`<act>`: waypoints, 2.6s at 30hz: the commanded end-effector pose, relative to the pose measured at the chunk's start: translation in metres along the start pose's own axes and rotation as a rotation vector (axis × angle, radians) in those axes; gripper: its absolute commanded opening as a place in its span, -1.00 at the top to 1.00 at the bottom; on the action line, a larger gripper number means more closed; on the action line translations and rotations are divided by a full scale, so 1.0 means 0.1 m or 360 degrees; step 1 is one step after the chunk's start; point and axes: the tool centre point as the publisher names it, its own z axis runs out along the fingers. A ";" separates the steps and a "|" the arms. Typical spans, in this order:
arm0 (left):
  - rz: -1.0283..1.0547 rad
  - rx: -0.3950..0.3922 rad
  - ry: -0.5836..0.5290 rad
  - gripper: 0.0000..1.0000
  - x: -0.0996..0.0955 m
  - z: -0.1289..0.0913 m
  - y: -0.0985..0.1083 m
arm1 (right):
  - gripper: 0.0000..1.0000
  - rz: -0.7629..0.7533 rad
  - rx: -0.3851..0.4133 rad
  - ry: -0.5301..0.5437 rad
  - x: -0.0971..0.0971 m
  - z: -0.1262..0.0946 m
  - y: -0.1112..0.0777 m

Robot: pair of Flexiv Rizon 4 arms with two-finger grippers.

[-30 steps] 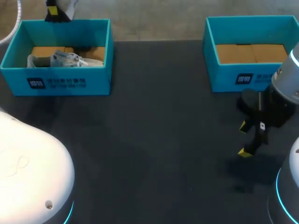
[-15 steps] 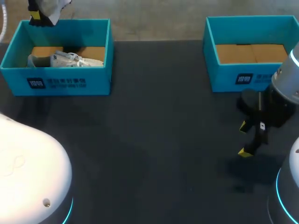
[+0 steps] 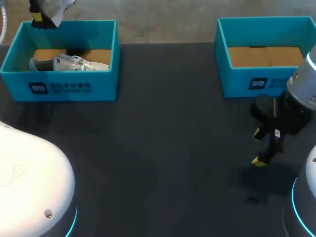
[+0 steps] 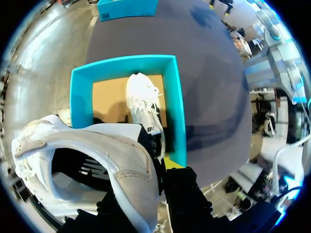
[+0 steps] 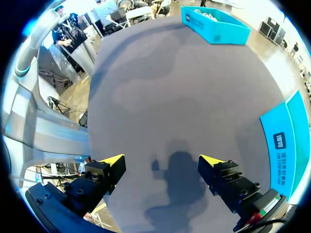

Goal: Take the shoe out of the shoebox, open the shoe tongue, remove and reinsert the insole, then place the shoe into the shoebox

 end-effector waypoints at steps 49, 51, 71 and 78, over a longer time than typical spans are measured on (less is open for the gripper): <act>0.1783 -0.0441 -0.0249 1.00 -0.56 0.17 0.99 | -1.00 0.0001 0.0000 -0.0005 0.01 0.01 -0.01; 0.1783 -0.0441 -0.0249 1.00 -0.56 0.17 0.99 | -1.00 0.0001 0.0000 -0.0005 0.01 0.01 -0.01; 0.2116 -0.0338 -0.0250 1.00 -0.59 0.30 1.04 | -1.00 0.0001 0.0000 -0.0005 0.01 0.01 -0.01; 0.2184 -0.0341 -0.0195 1.00 -0.63 0.47 1.07 | -1.00 0.0001 0.0000 -0.0005 0.01 0.01 -0.01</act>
